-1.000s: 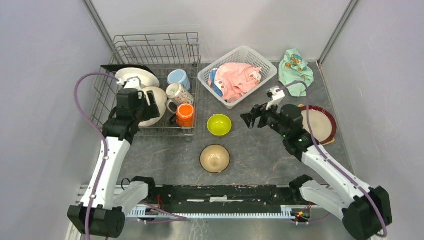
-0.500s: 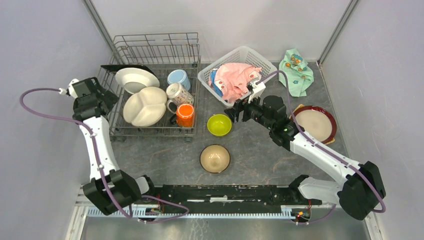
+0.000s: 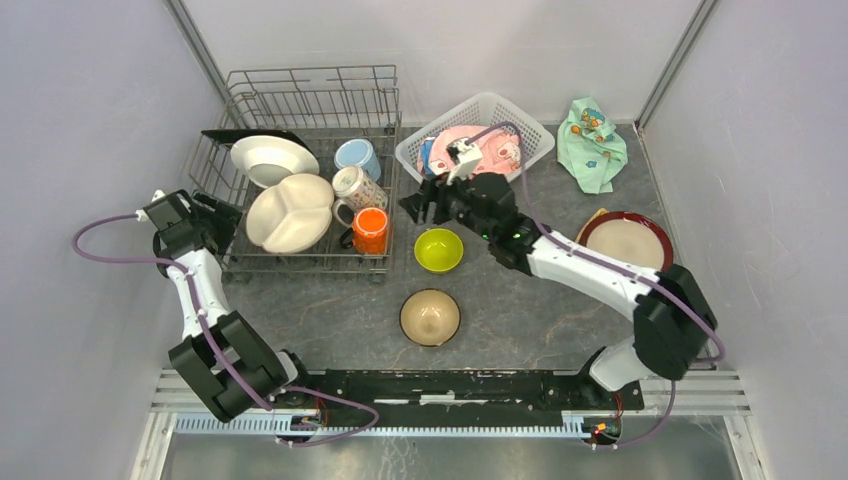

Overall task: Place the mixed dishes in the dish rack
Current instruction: Pick up the plate from the dish rack, then insert the plate into the dish rack.

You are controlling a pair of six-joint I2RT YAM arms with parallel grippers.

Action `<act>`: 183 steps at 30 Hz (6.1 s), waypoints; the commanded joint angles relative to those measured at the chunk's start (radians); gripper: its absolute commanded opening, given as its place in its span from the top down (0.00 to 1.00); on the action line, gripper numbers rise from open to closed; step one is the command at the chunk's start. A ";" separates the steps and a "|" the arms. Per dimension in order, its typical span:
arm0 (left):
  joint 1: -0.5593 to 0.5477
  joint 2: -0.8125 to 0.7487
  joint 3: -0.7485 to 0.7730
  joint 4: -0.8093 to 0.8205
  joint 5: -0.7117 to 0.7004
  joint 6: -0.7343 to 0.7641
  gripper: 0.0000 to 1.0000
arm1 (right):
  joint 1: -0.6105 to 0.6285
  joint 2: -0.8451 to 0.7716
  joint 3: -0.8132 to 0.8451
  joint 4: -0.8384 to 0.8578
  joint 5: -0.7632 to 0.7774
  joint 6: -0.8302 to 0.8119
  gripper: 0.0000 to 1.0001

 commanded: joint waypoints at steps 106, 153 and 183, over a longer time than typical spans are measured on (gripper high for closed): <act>-0.321 -0.272 0.073 0.204 0.063 -0.444 0.98 | 0.041 0.253 0.168 0.435 -0.141 0.665 0.32; -0.522 0.250 0.927 -0.905 -1.126 -0.690 0.98 | 0.043 -0.481 -0.449 -0.103 0.074 0.046 0.02; -0.551 0.483 1.040 -1.095 -1.205 -0.882 0.98 | 0.043 -0.498 -0.444 -0.119 0.138 -0.001 0.02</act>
